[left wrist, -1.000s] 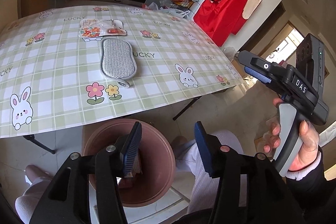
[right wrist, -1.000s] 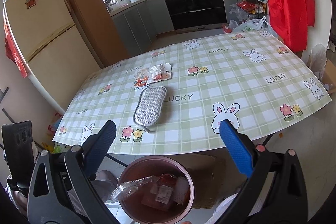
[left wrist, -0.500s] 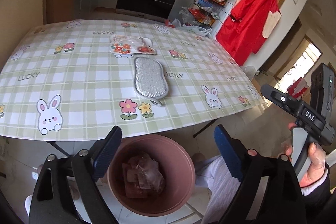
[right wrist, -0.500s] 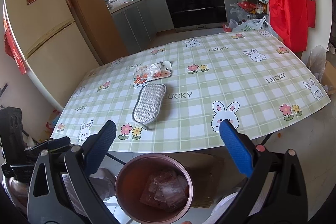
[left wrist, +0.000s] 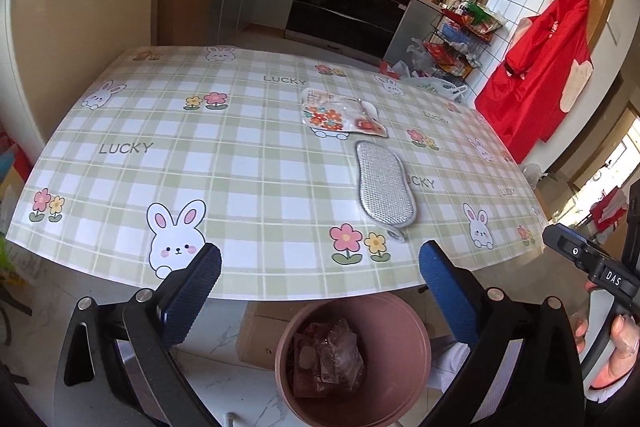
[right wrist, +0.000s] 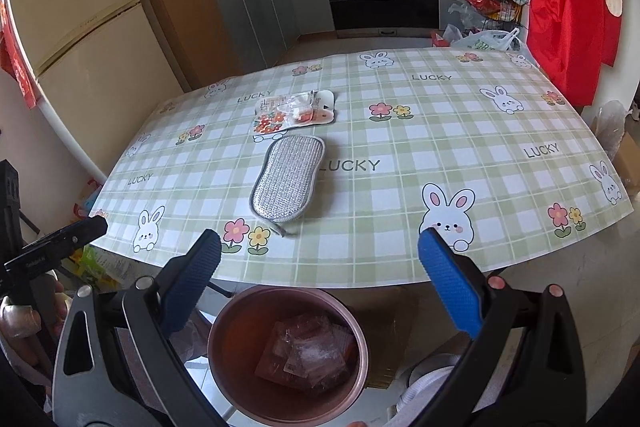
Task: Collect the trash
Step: 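Move the right tool toward the grey scrub sponge on the table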
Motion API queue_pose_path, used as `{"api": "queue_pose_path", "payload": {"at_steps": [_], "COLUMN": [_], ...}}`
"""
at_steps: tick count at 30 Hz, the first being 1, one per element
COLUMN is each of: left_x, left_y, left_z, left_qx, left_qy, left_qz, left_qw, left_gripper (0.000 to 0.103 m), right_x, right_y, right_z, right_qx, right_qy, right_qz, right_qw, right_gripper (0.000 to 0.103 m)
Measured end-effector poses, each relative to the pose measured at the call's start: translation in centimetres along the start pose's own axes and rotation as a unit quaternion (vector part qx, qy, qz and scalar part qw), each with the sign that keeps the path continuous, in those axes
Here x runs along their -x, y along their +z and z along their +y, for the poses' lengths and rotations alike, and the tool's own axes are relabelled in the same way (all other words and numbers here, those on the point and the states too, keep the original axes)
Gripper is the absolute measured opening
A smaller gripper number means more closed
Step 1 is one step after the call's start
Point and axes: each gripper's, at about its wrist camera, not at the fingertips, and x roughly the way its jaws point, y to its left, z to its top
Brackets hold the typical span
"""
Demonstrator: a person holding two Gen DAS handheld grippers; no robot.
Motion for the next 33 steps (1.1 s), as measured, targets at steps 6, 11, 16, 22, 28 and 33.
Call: {"api": "queue_pose_path", "payload": {"at_steps": [6,11,16,22,28,33], "left_x": [-0.9,-2.4,-4.4,-6.6,-8.9,-10.4], "left_y": [0.8,1.8,3.1,4.6,5.7,6.4], "left_z": [2.7,4.4,5.8,6.9,7.6,8.0], "left_qx": [0.01,0.017,0.023,0.026,0.025,0.028], "left_qy": [0.023,0.037,0.044,0.049,0.05,0.046], "left_qz": [-0.001,0.001,0.005,0.011,0.018,0.023], "left_qw": [0.9997,0.9992,0.9987,0.9984,0.9983,0.9983], "left_gripper": [0.097,0.097,0.097,0.097,0.097,0.097], "right_x": [-3.6,-8.0,-14.3,-20.8,-24.9,-26.4], "right_y": [0.8,2.1,3.8,5.6,6.9,6.8], "right_z": [1.5,2.9,4.3,4.9,5.8,5.2], "right_qx": [0.016,0.033,0.033,0.008,0.022,0.021], "right_qy": [-0.001,0.002,-0.002,-0.02,-0.06,-0.088], "right_qz": [0.029,0.06,0.098,0.132,0.15,0.161], "right_qw": [0.999,0.998,0.995,0.991,0.987,0.983], "right_gripper": [0.097,0.097,0.097,0.097,0.097,0.097]}}
